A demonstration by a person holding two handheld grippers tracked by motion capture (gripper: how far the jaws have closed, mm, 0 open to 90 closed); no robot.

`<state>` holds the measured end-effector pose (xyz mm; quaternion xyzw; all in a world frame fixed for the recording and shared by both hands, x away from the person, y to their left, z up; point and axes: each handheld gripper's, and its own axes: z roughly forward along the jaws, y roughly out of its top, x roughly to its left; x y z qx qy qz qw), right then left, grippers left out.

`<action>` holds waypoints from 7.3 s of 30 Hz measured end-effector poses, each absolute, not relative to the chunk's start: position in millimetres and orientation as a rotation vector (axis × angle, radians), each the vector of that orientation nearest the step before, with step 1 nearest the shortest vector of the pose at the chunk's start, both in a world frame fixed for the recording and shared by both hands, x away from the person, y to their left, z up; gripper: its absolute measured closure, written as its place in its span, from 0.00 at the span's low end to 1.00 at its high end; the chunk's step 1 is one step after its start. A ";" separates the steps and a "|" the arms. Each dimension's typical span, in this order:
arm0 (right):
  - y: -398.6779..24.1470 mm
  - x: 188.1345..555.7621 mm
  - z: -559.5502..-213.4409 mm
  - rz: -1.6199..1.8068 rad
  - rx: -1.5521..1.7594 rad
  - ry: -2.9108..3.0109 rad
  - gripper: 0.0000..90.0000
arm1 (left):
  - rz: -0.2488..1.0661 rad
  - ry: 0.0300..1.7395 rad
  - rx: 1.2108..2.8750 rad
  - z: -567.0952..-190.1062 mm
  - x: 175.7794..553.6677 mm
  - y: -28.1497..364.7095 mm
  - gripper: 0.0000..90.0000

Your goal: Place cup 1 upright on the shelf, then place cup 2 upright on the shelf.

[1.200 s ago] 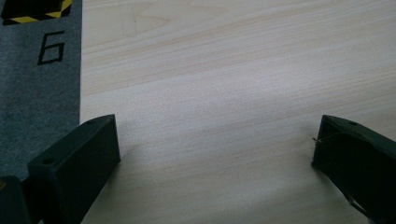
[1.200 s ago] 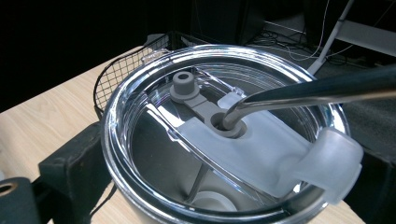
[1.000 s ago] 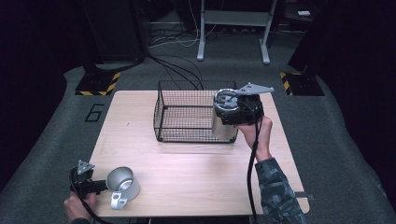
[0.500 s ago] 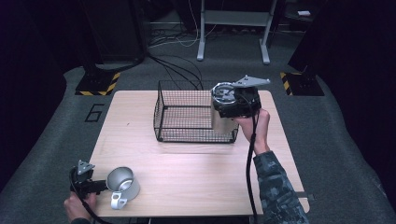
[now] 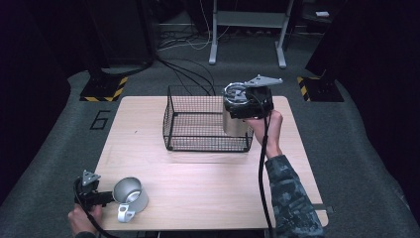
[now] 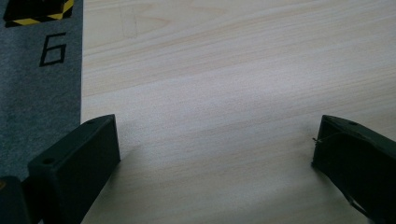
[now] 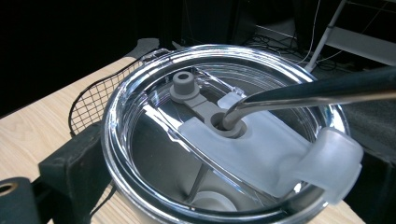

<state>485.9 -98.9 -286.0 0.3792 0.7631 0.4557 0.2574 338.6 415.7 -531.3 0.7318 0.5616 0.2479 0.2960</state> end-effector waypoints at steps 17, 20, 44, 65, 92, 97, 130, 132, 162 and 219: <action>-92.7 502.8 -295.7 1.202 1.038 2.062 0.04 | 0.658 1.495 1.943 -531.4 338.6 415.5 0.00; -92.3 506.3 -298.7 1.206 1.062 2.052 0.04 | 0.658 1.495 1.945 -531.4 338.7 415.7 0.01; -79.5 533.2 -326.6 1.138 1.136 2.070 0.04 | 0.661 1.496 1.934 -531.9 338.8 415.1 0.01; -69.4 545.0 -353.4 1.118 1.180 2.110 0.04 | 0.661 1.492 1.945 -531.5 338.6 415.5 0.01; -63.8 552.5 -380.4 1.066 1.198 2.153 0.04 | 0.663 1.490 1.946 -531.4 338.6 415.4 0.01; -62.8 553.8 -385.1 1.060 1.206 2.160 0.04 | 0.676 1.489 1.934 -532.4 338.8 414.9 0.01; -64.7 535.4 -378.6 1.049 1.253 2.205 0.00 | 0.683 1.486 1.936 -532.3 338.7 414.7 0.01; -65.0 532.4 -377.5 1.059 1.243 2.203 0.00 | 0.685 1.490 1.922 -532.8 338.8 414.1 0.01; -111.6 427.3 -396.9 1.116 1.107 2.185 0.00 | 0.687 1.492 1.911 -533.3 339.1 413.8 0.01; -197.5 391.9 -529.9 0.935 1.287 2.242 0.00 | 0.555 1.578 1.829 -524.3 349.3 421.8 0.00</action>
